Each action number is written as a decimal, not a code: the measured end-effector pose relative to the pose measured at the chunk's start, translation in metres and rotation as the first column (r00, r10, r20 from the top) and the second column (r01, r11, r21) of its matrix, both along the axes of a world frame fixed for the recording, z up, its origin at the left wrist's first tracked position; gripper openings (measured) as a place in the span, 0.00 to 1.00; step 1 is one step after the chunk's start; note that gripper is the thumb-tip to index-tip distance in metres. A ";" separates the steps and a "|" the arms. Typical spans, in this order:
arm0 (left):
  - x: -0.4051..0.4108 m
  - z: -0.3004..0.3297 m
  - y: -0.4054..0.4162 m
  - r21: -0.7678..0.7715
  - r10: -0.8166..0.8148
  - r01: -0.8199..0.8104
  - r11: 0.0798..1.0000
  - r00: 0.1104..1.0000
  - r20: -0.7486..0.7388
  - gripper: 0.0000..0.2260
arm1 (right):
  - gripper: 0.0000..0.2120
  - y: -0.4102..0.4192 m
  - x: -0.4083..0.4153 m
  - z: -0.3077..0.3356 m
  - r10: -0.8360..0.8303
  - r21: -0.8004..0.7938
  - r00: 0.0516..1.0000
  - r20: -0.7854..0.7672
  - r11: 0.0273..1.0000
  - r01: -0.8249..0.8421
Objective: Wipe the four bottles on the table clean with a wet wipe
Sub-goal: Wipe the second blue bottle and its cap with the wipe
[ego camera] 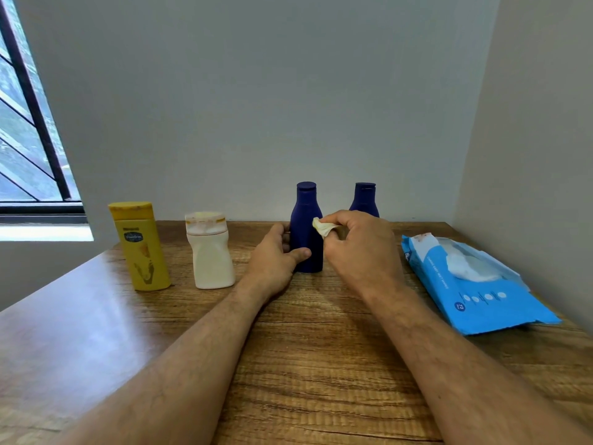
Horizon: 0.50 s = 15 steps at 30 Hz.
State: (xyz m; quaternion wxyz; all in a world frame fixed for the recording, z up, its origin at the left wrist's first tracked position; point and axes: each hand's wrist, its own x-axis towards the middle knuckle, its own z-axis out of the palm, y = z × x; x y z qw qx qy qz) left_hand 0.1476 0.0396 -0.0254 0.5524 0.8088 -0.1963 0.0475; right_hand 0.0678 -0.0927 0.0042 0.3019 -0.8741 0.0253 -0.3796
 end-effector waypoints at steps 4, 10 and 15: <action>0.001 -0.001 -0.001 0.026 0.020 -0.020 0.999 1.000 -0.002 0.24 | 0.14 -0.001 0.002 -0.001 0.003 -0.001 1.000 -0.001 1.000 -0.003; 0.001 0.001 0.000 0.069 0.073 -0.067 0.995 0.993 -0.089 0.33 | 0.13 -0.001 0.001 -0.001 -0.007 -0.036 0.996 0.088 0.999 0.010; -0.004 0.000 0.000 0.110 0.241 -0.231 0.967 0.967 -0.088 0.32 | 0.14 -0.003 0.000 -0.001 0.000 -0.040 0.990 0.141 0.999 0.005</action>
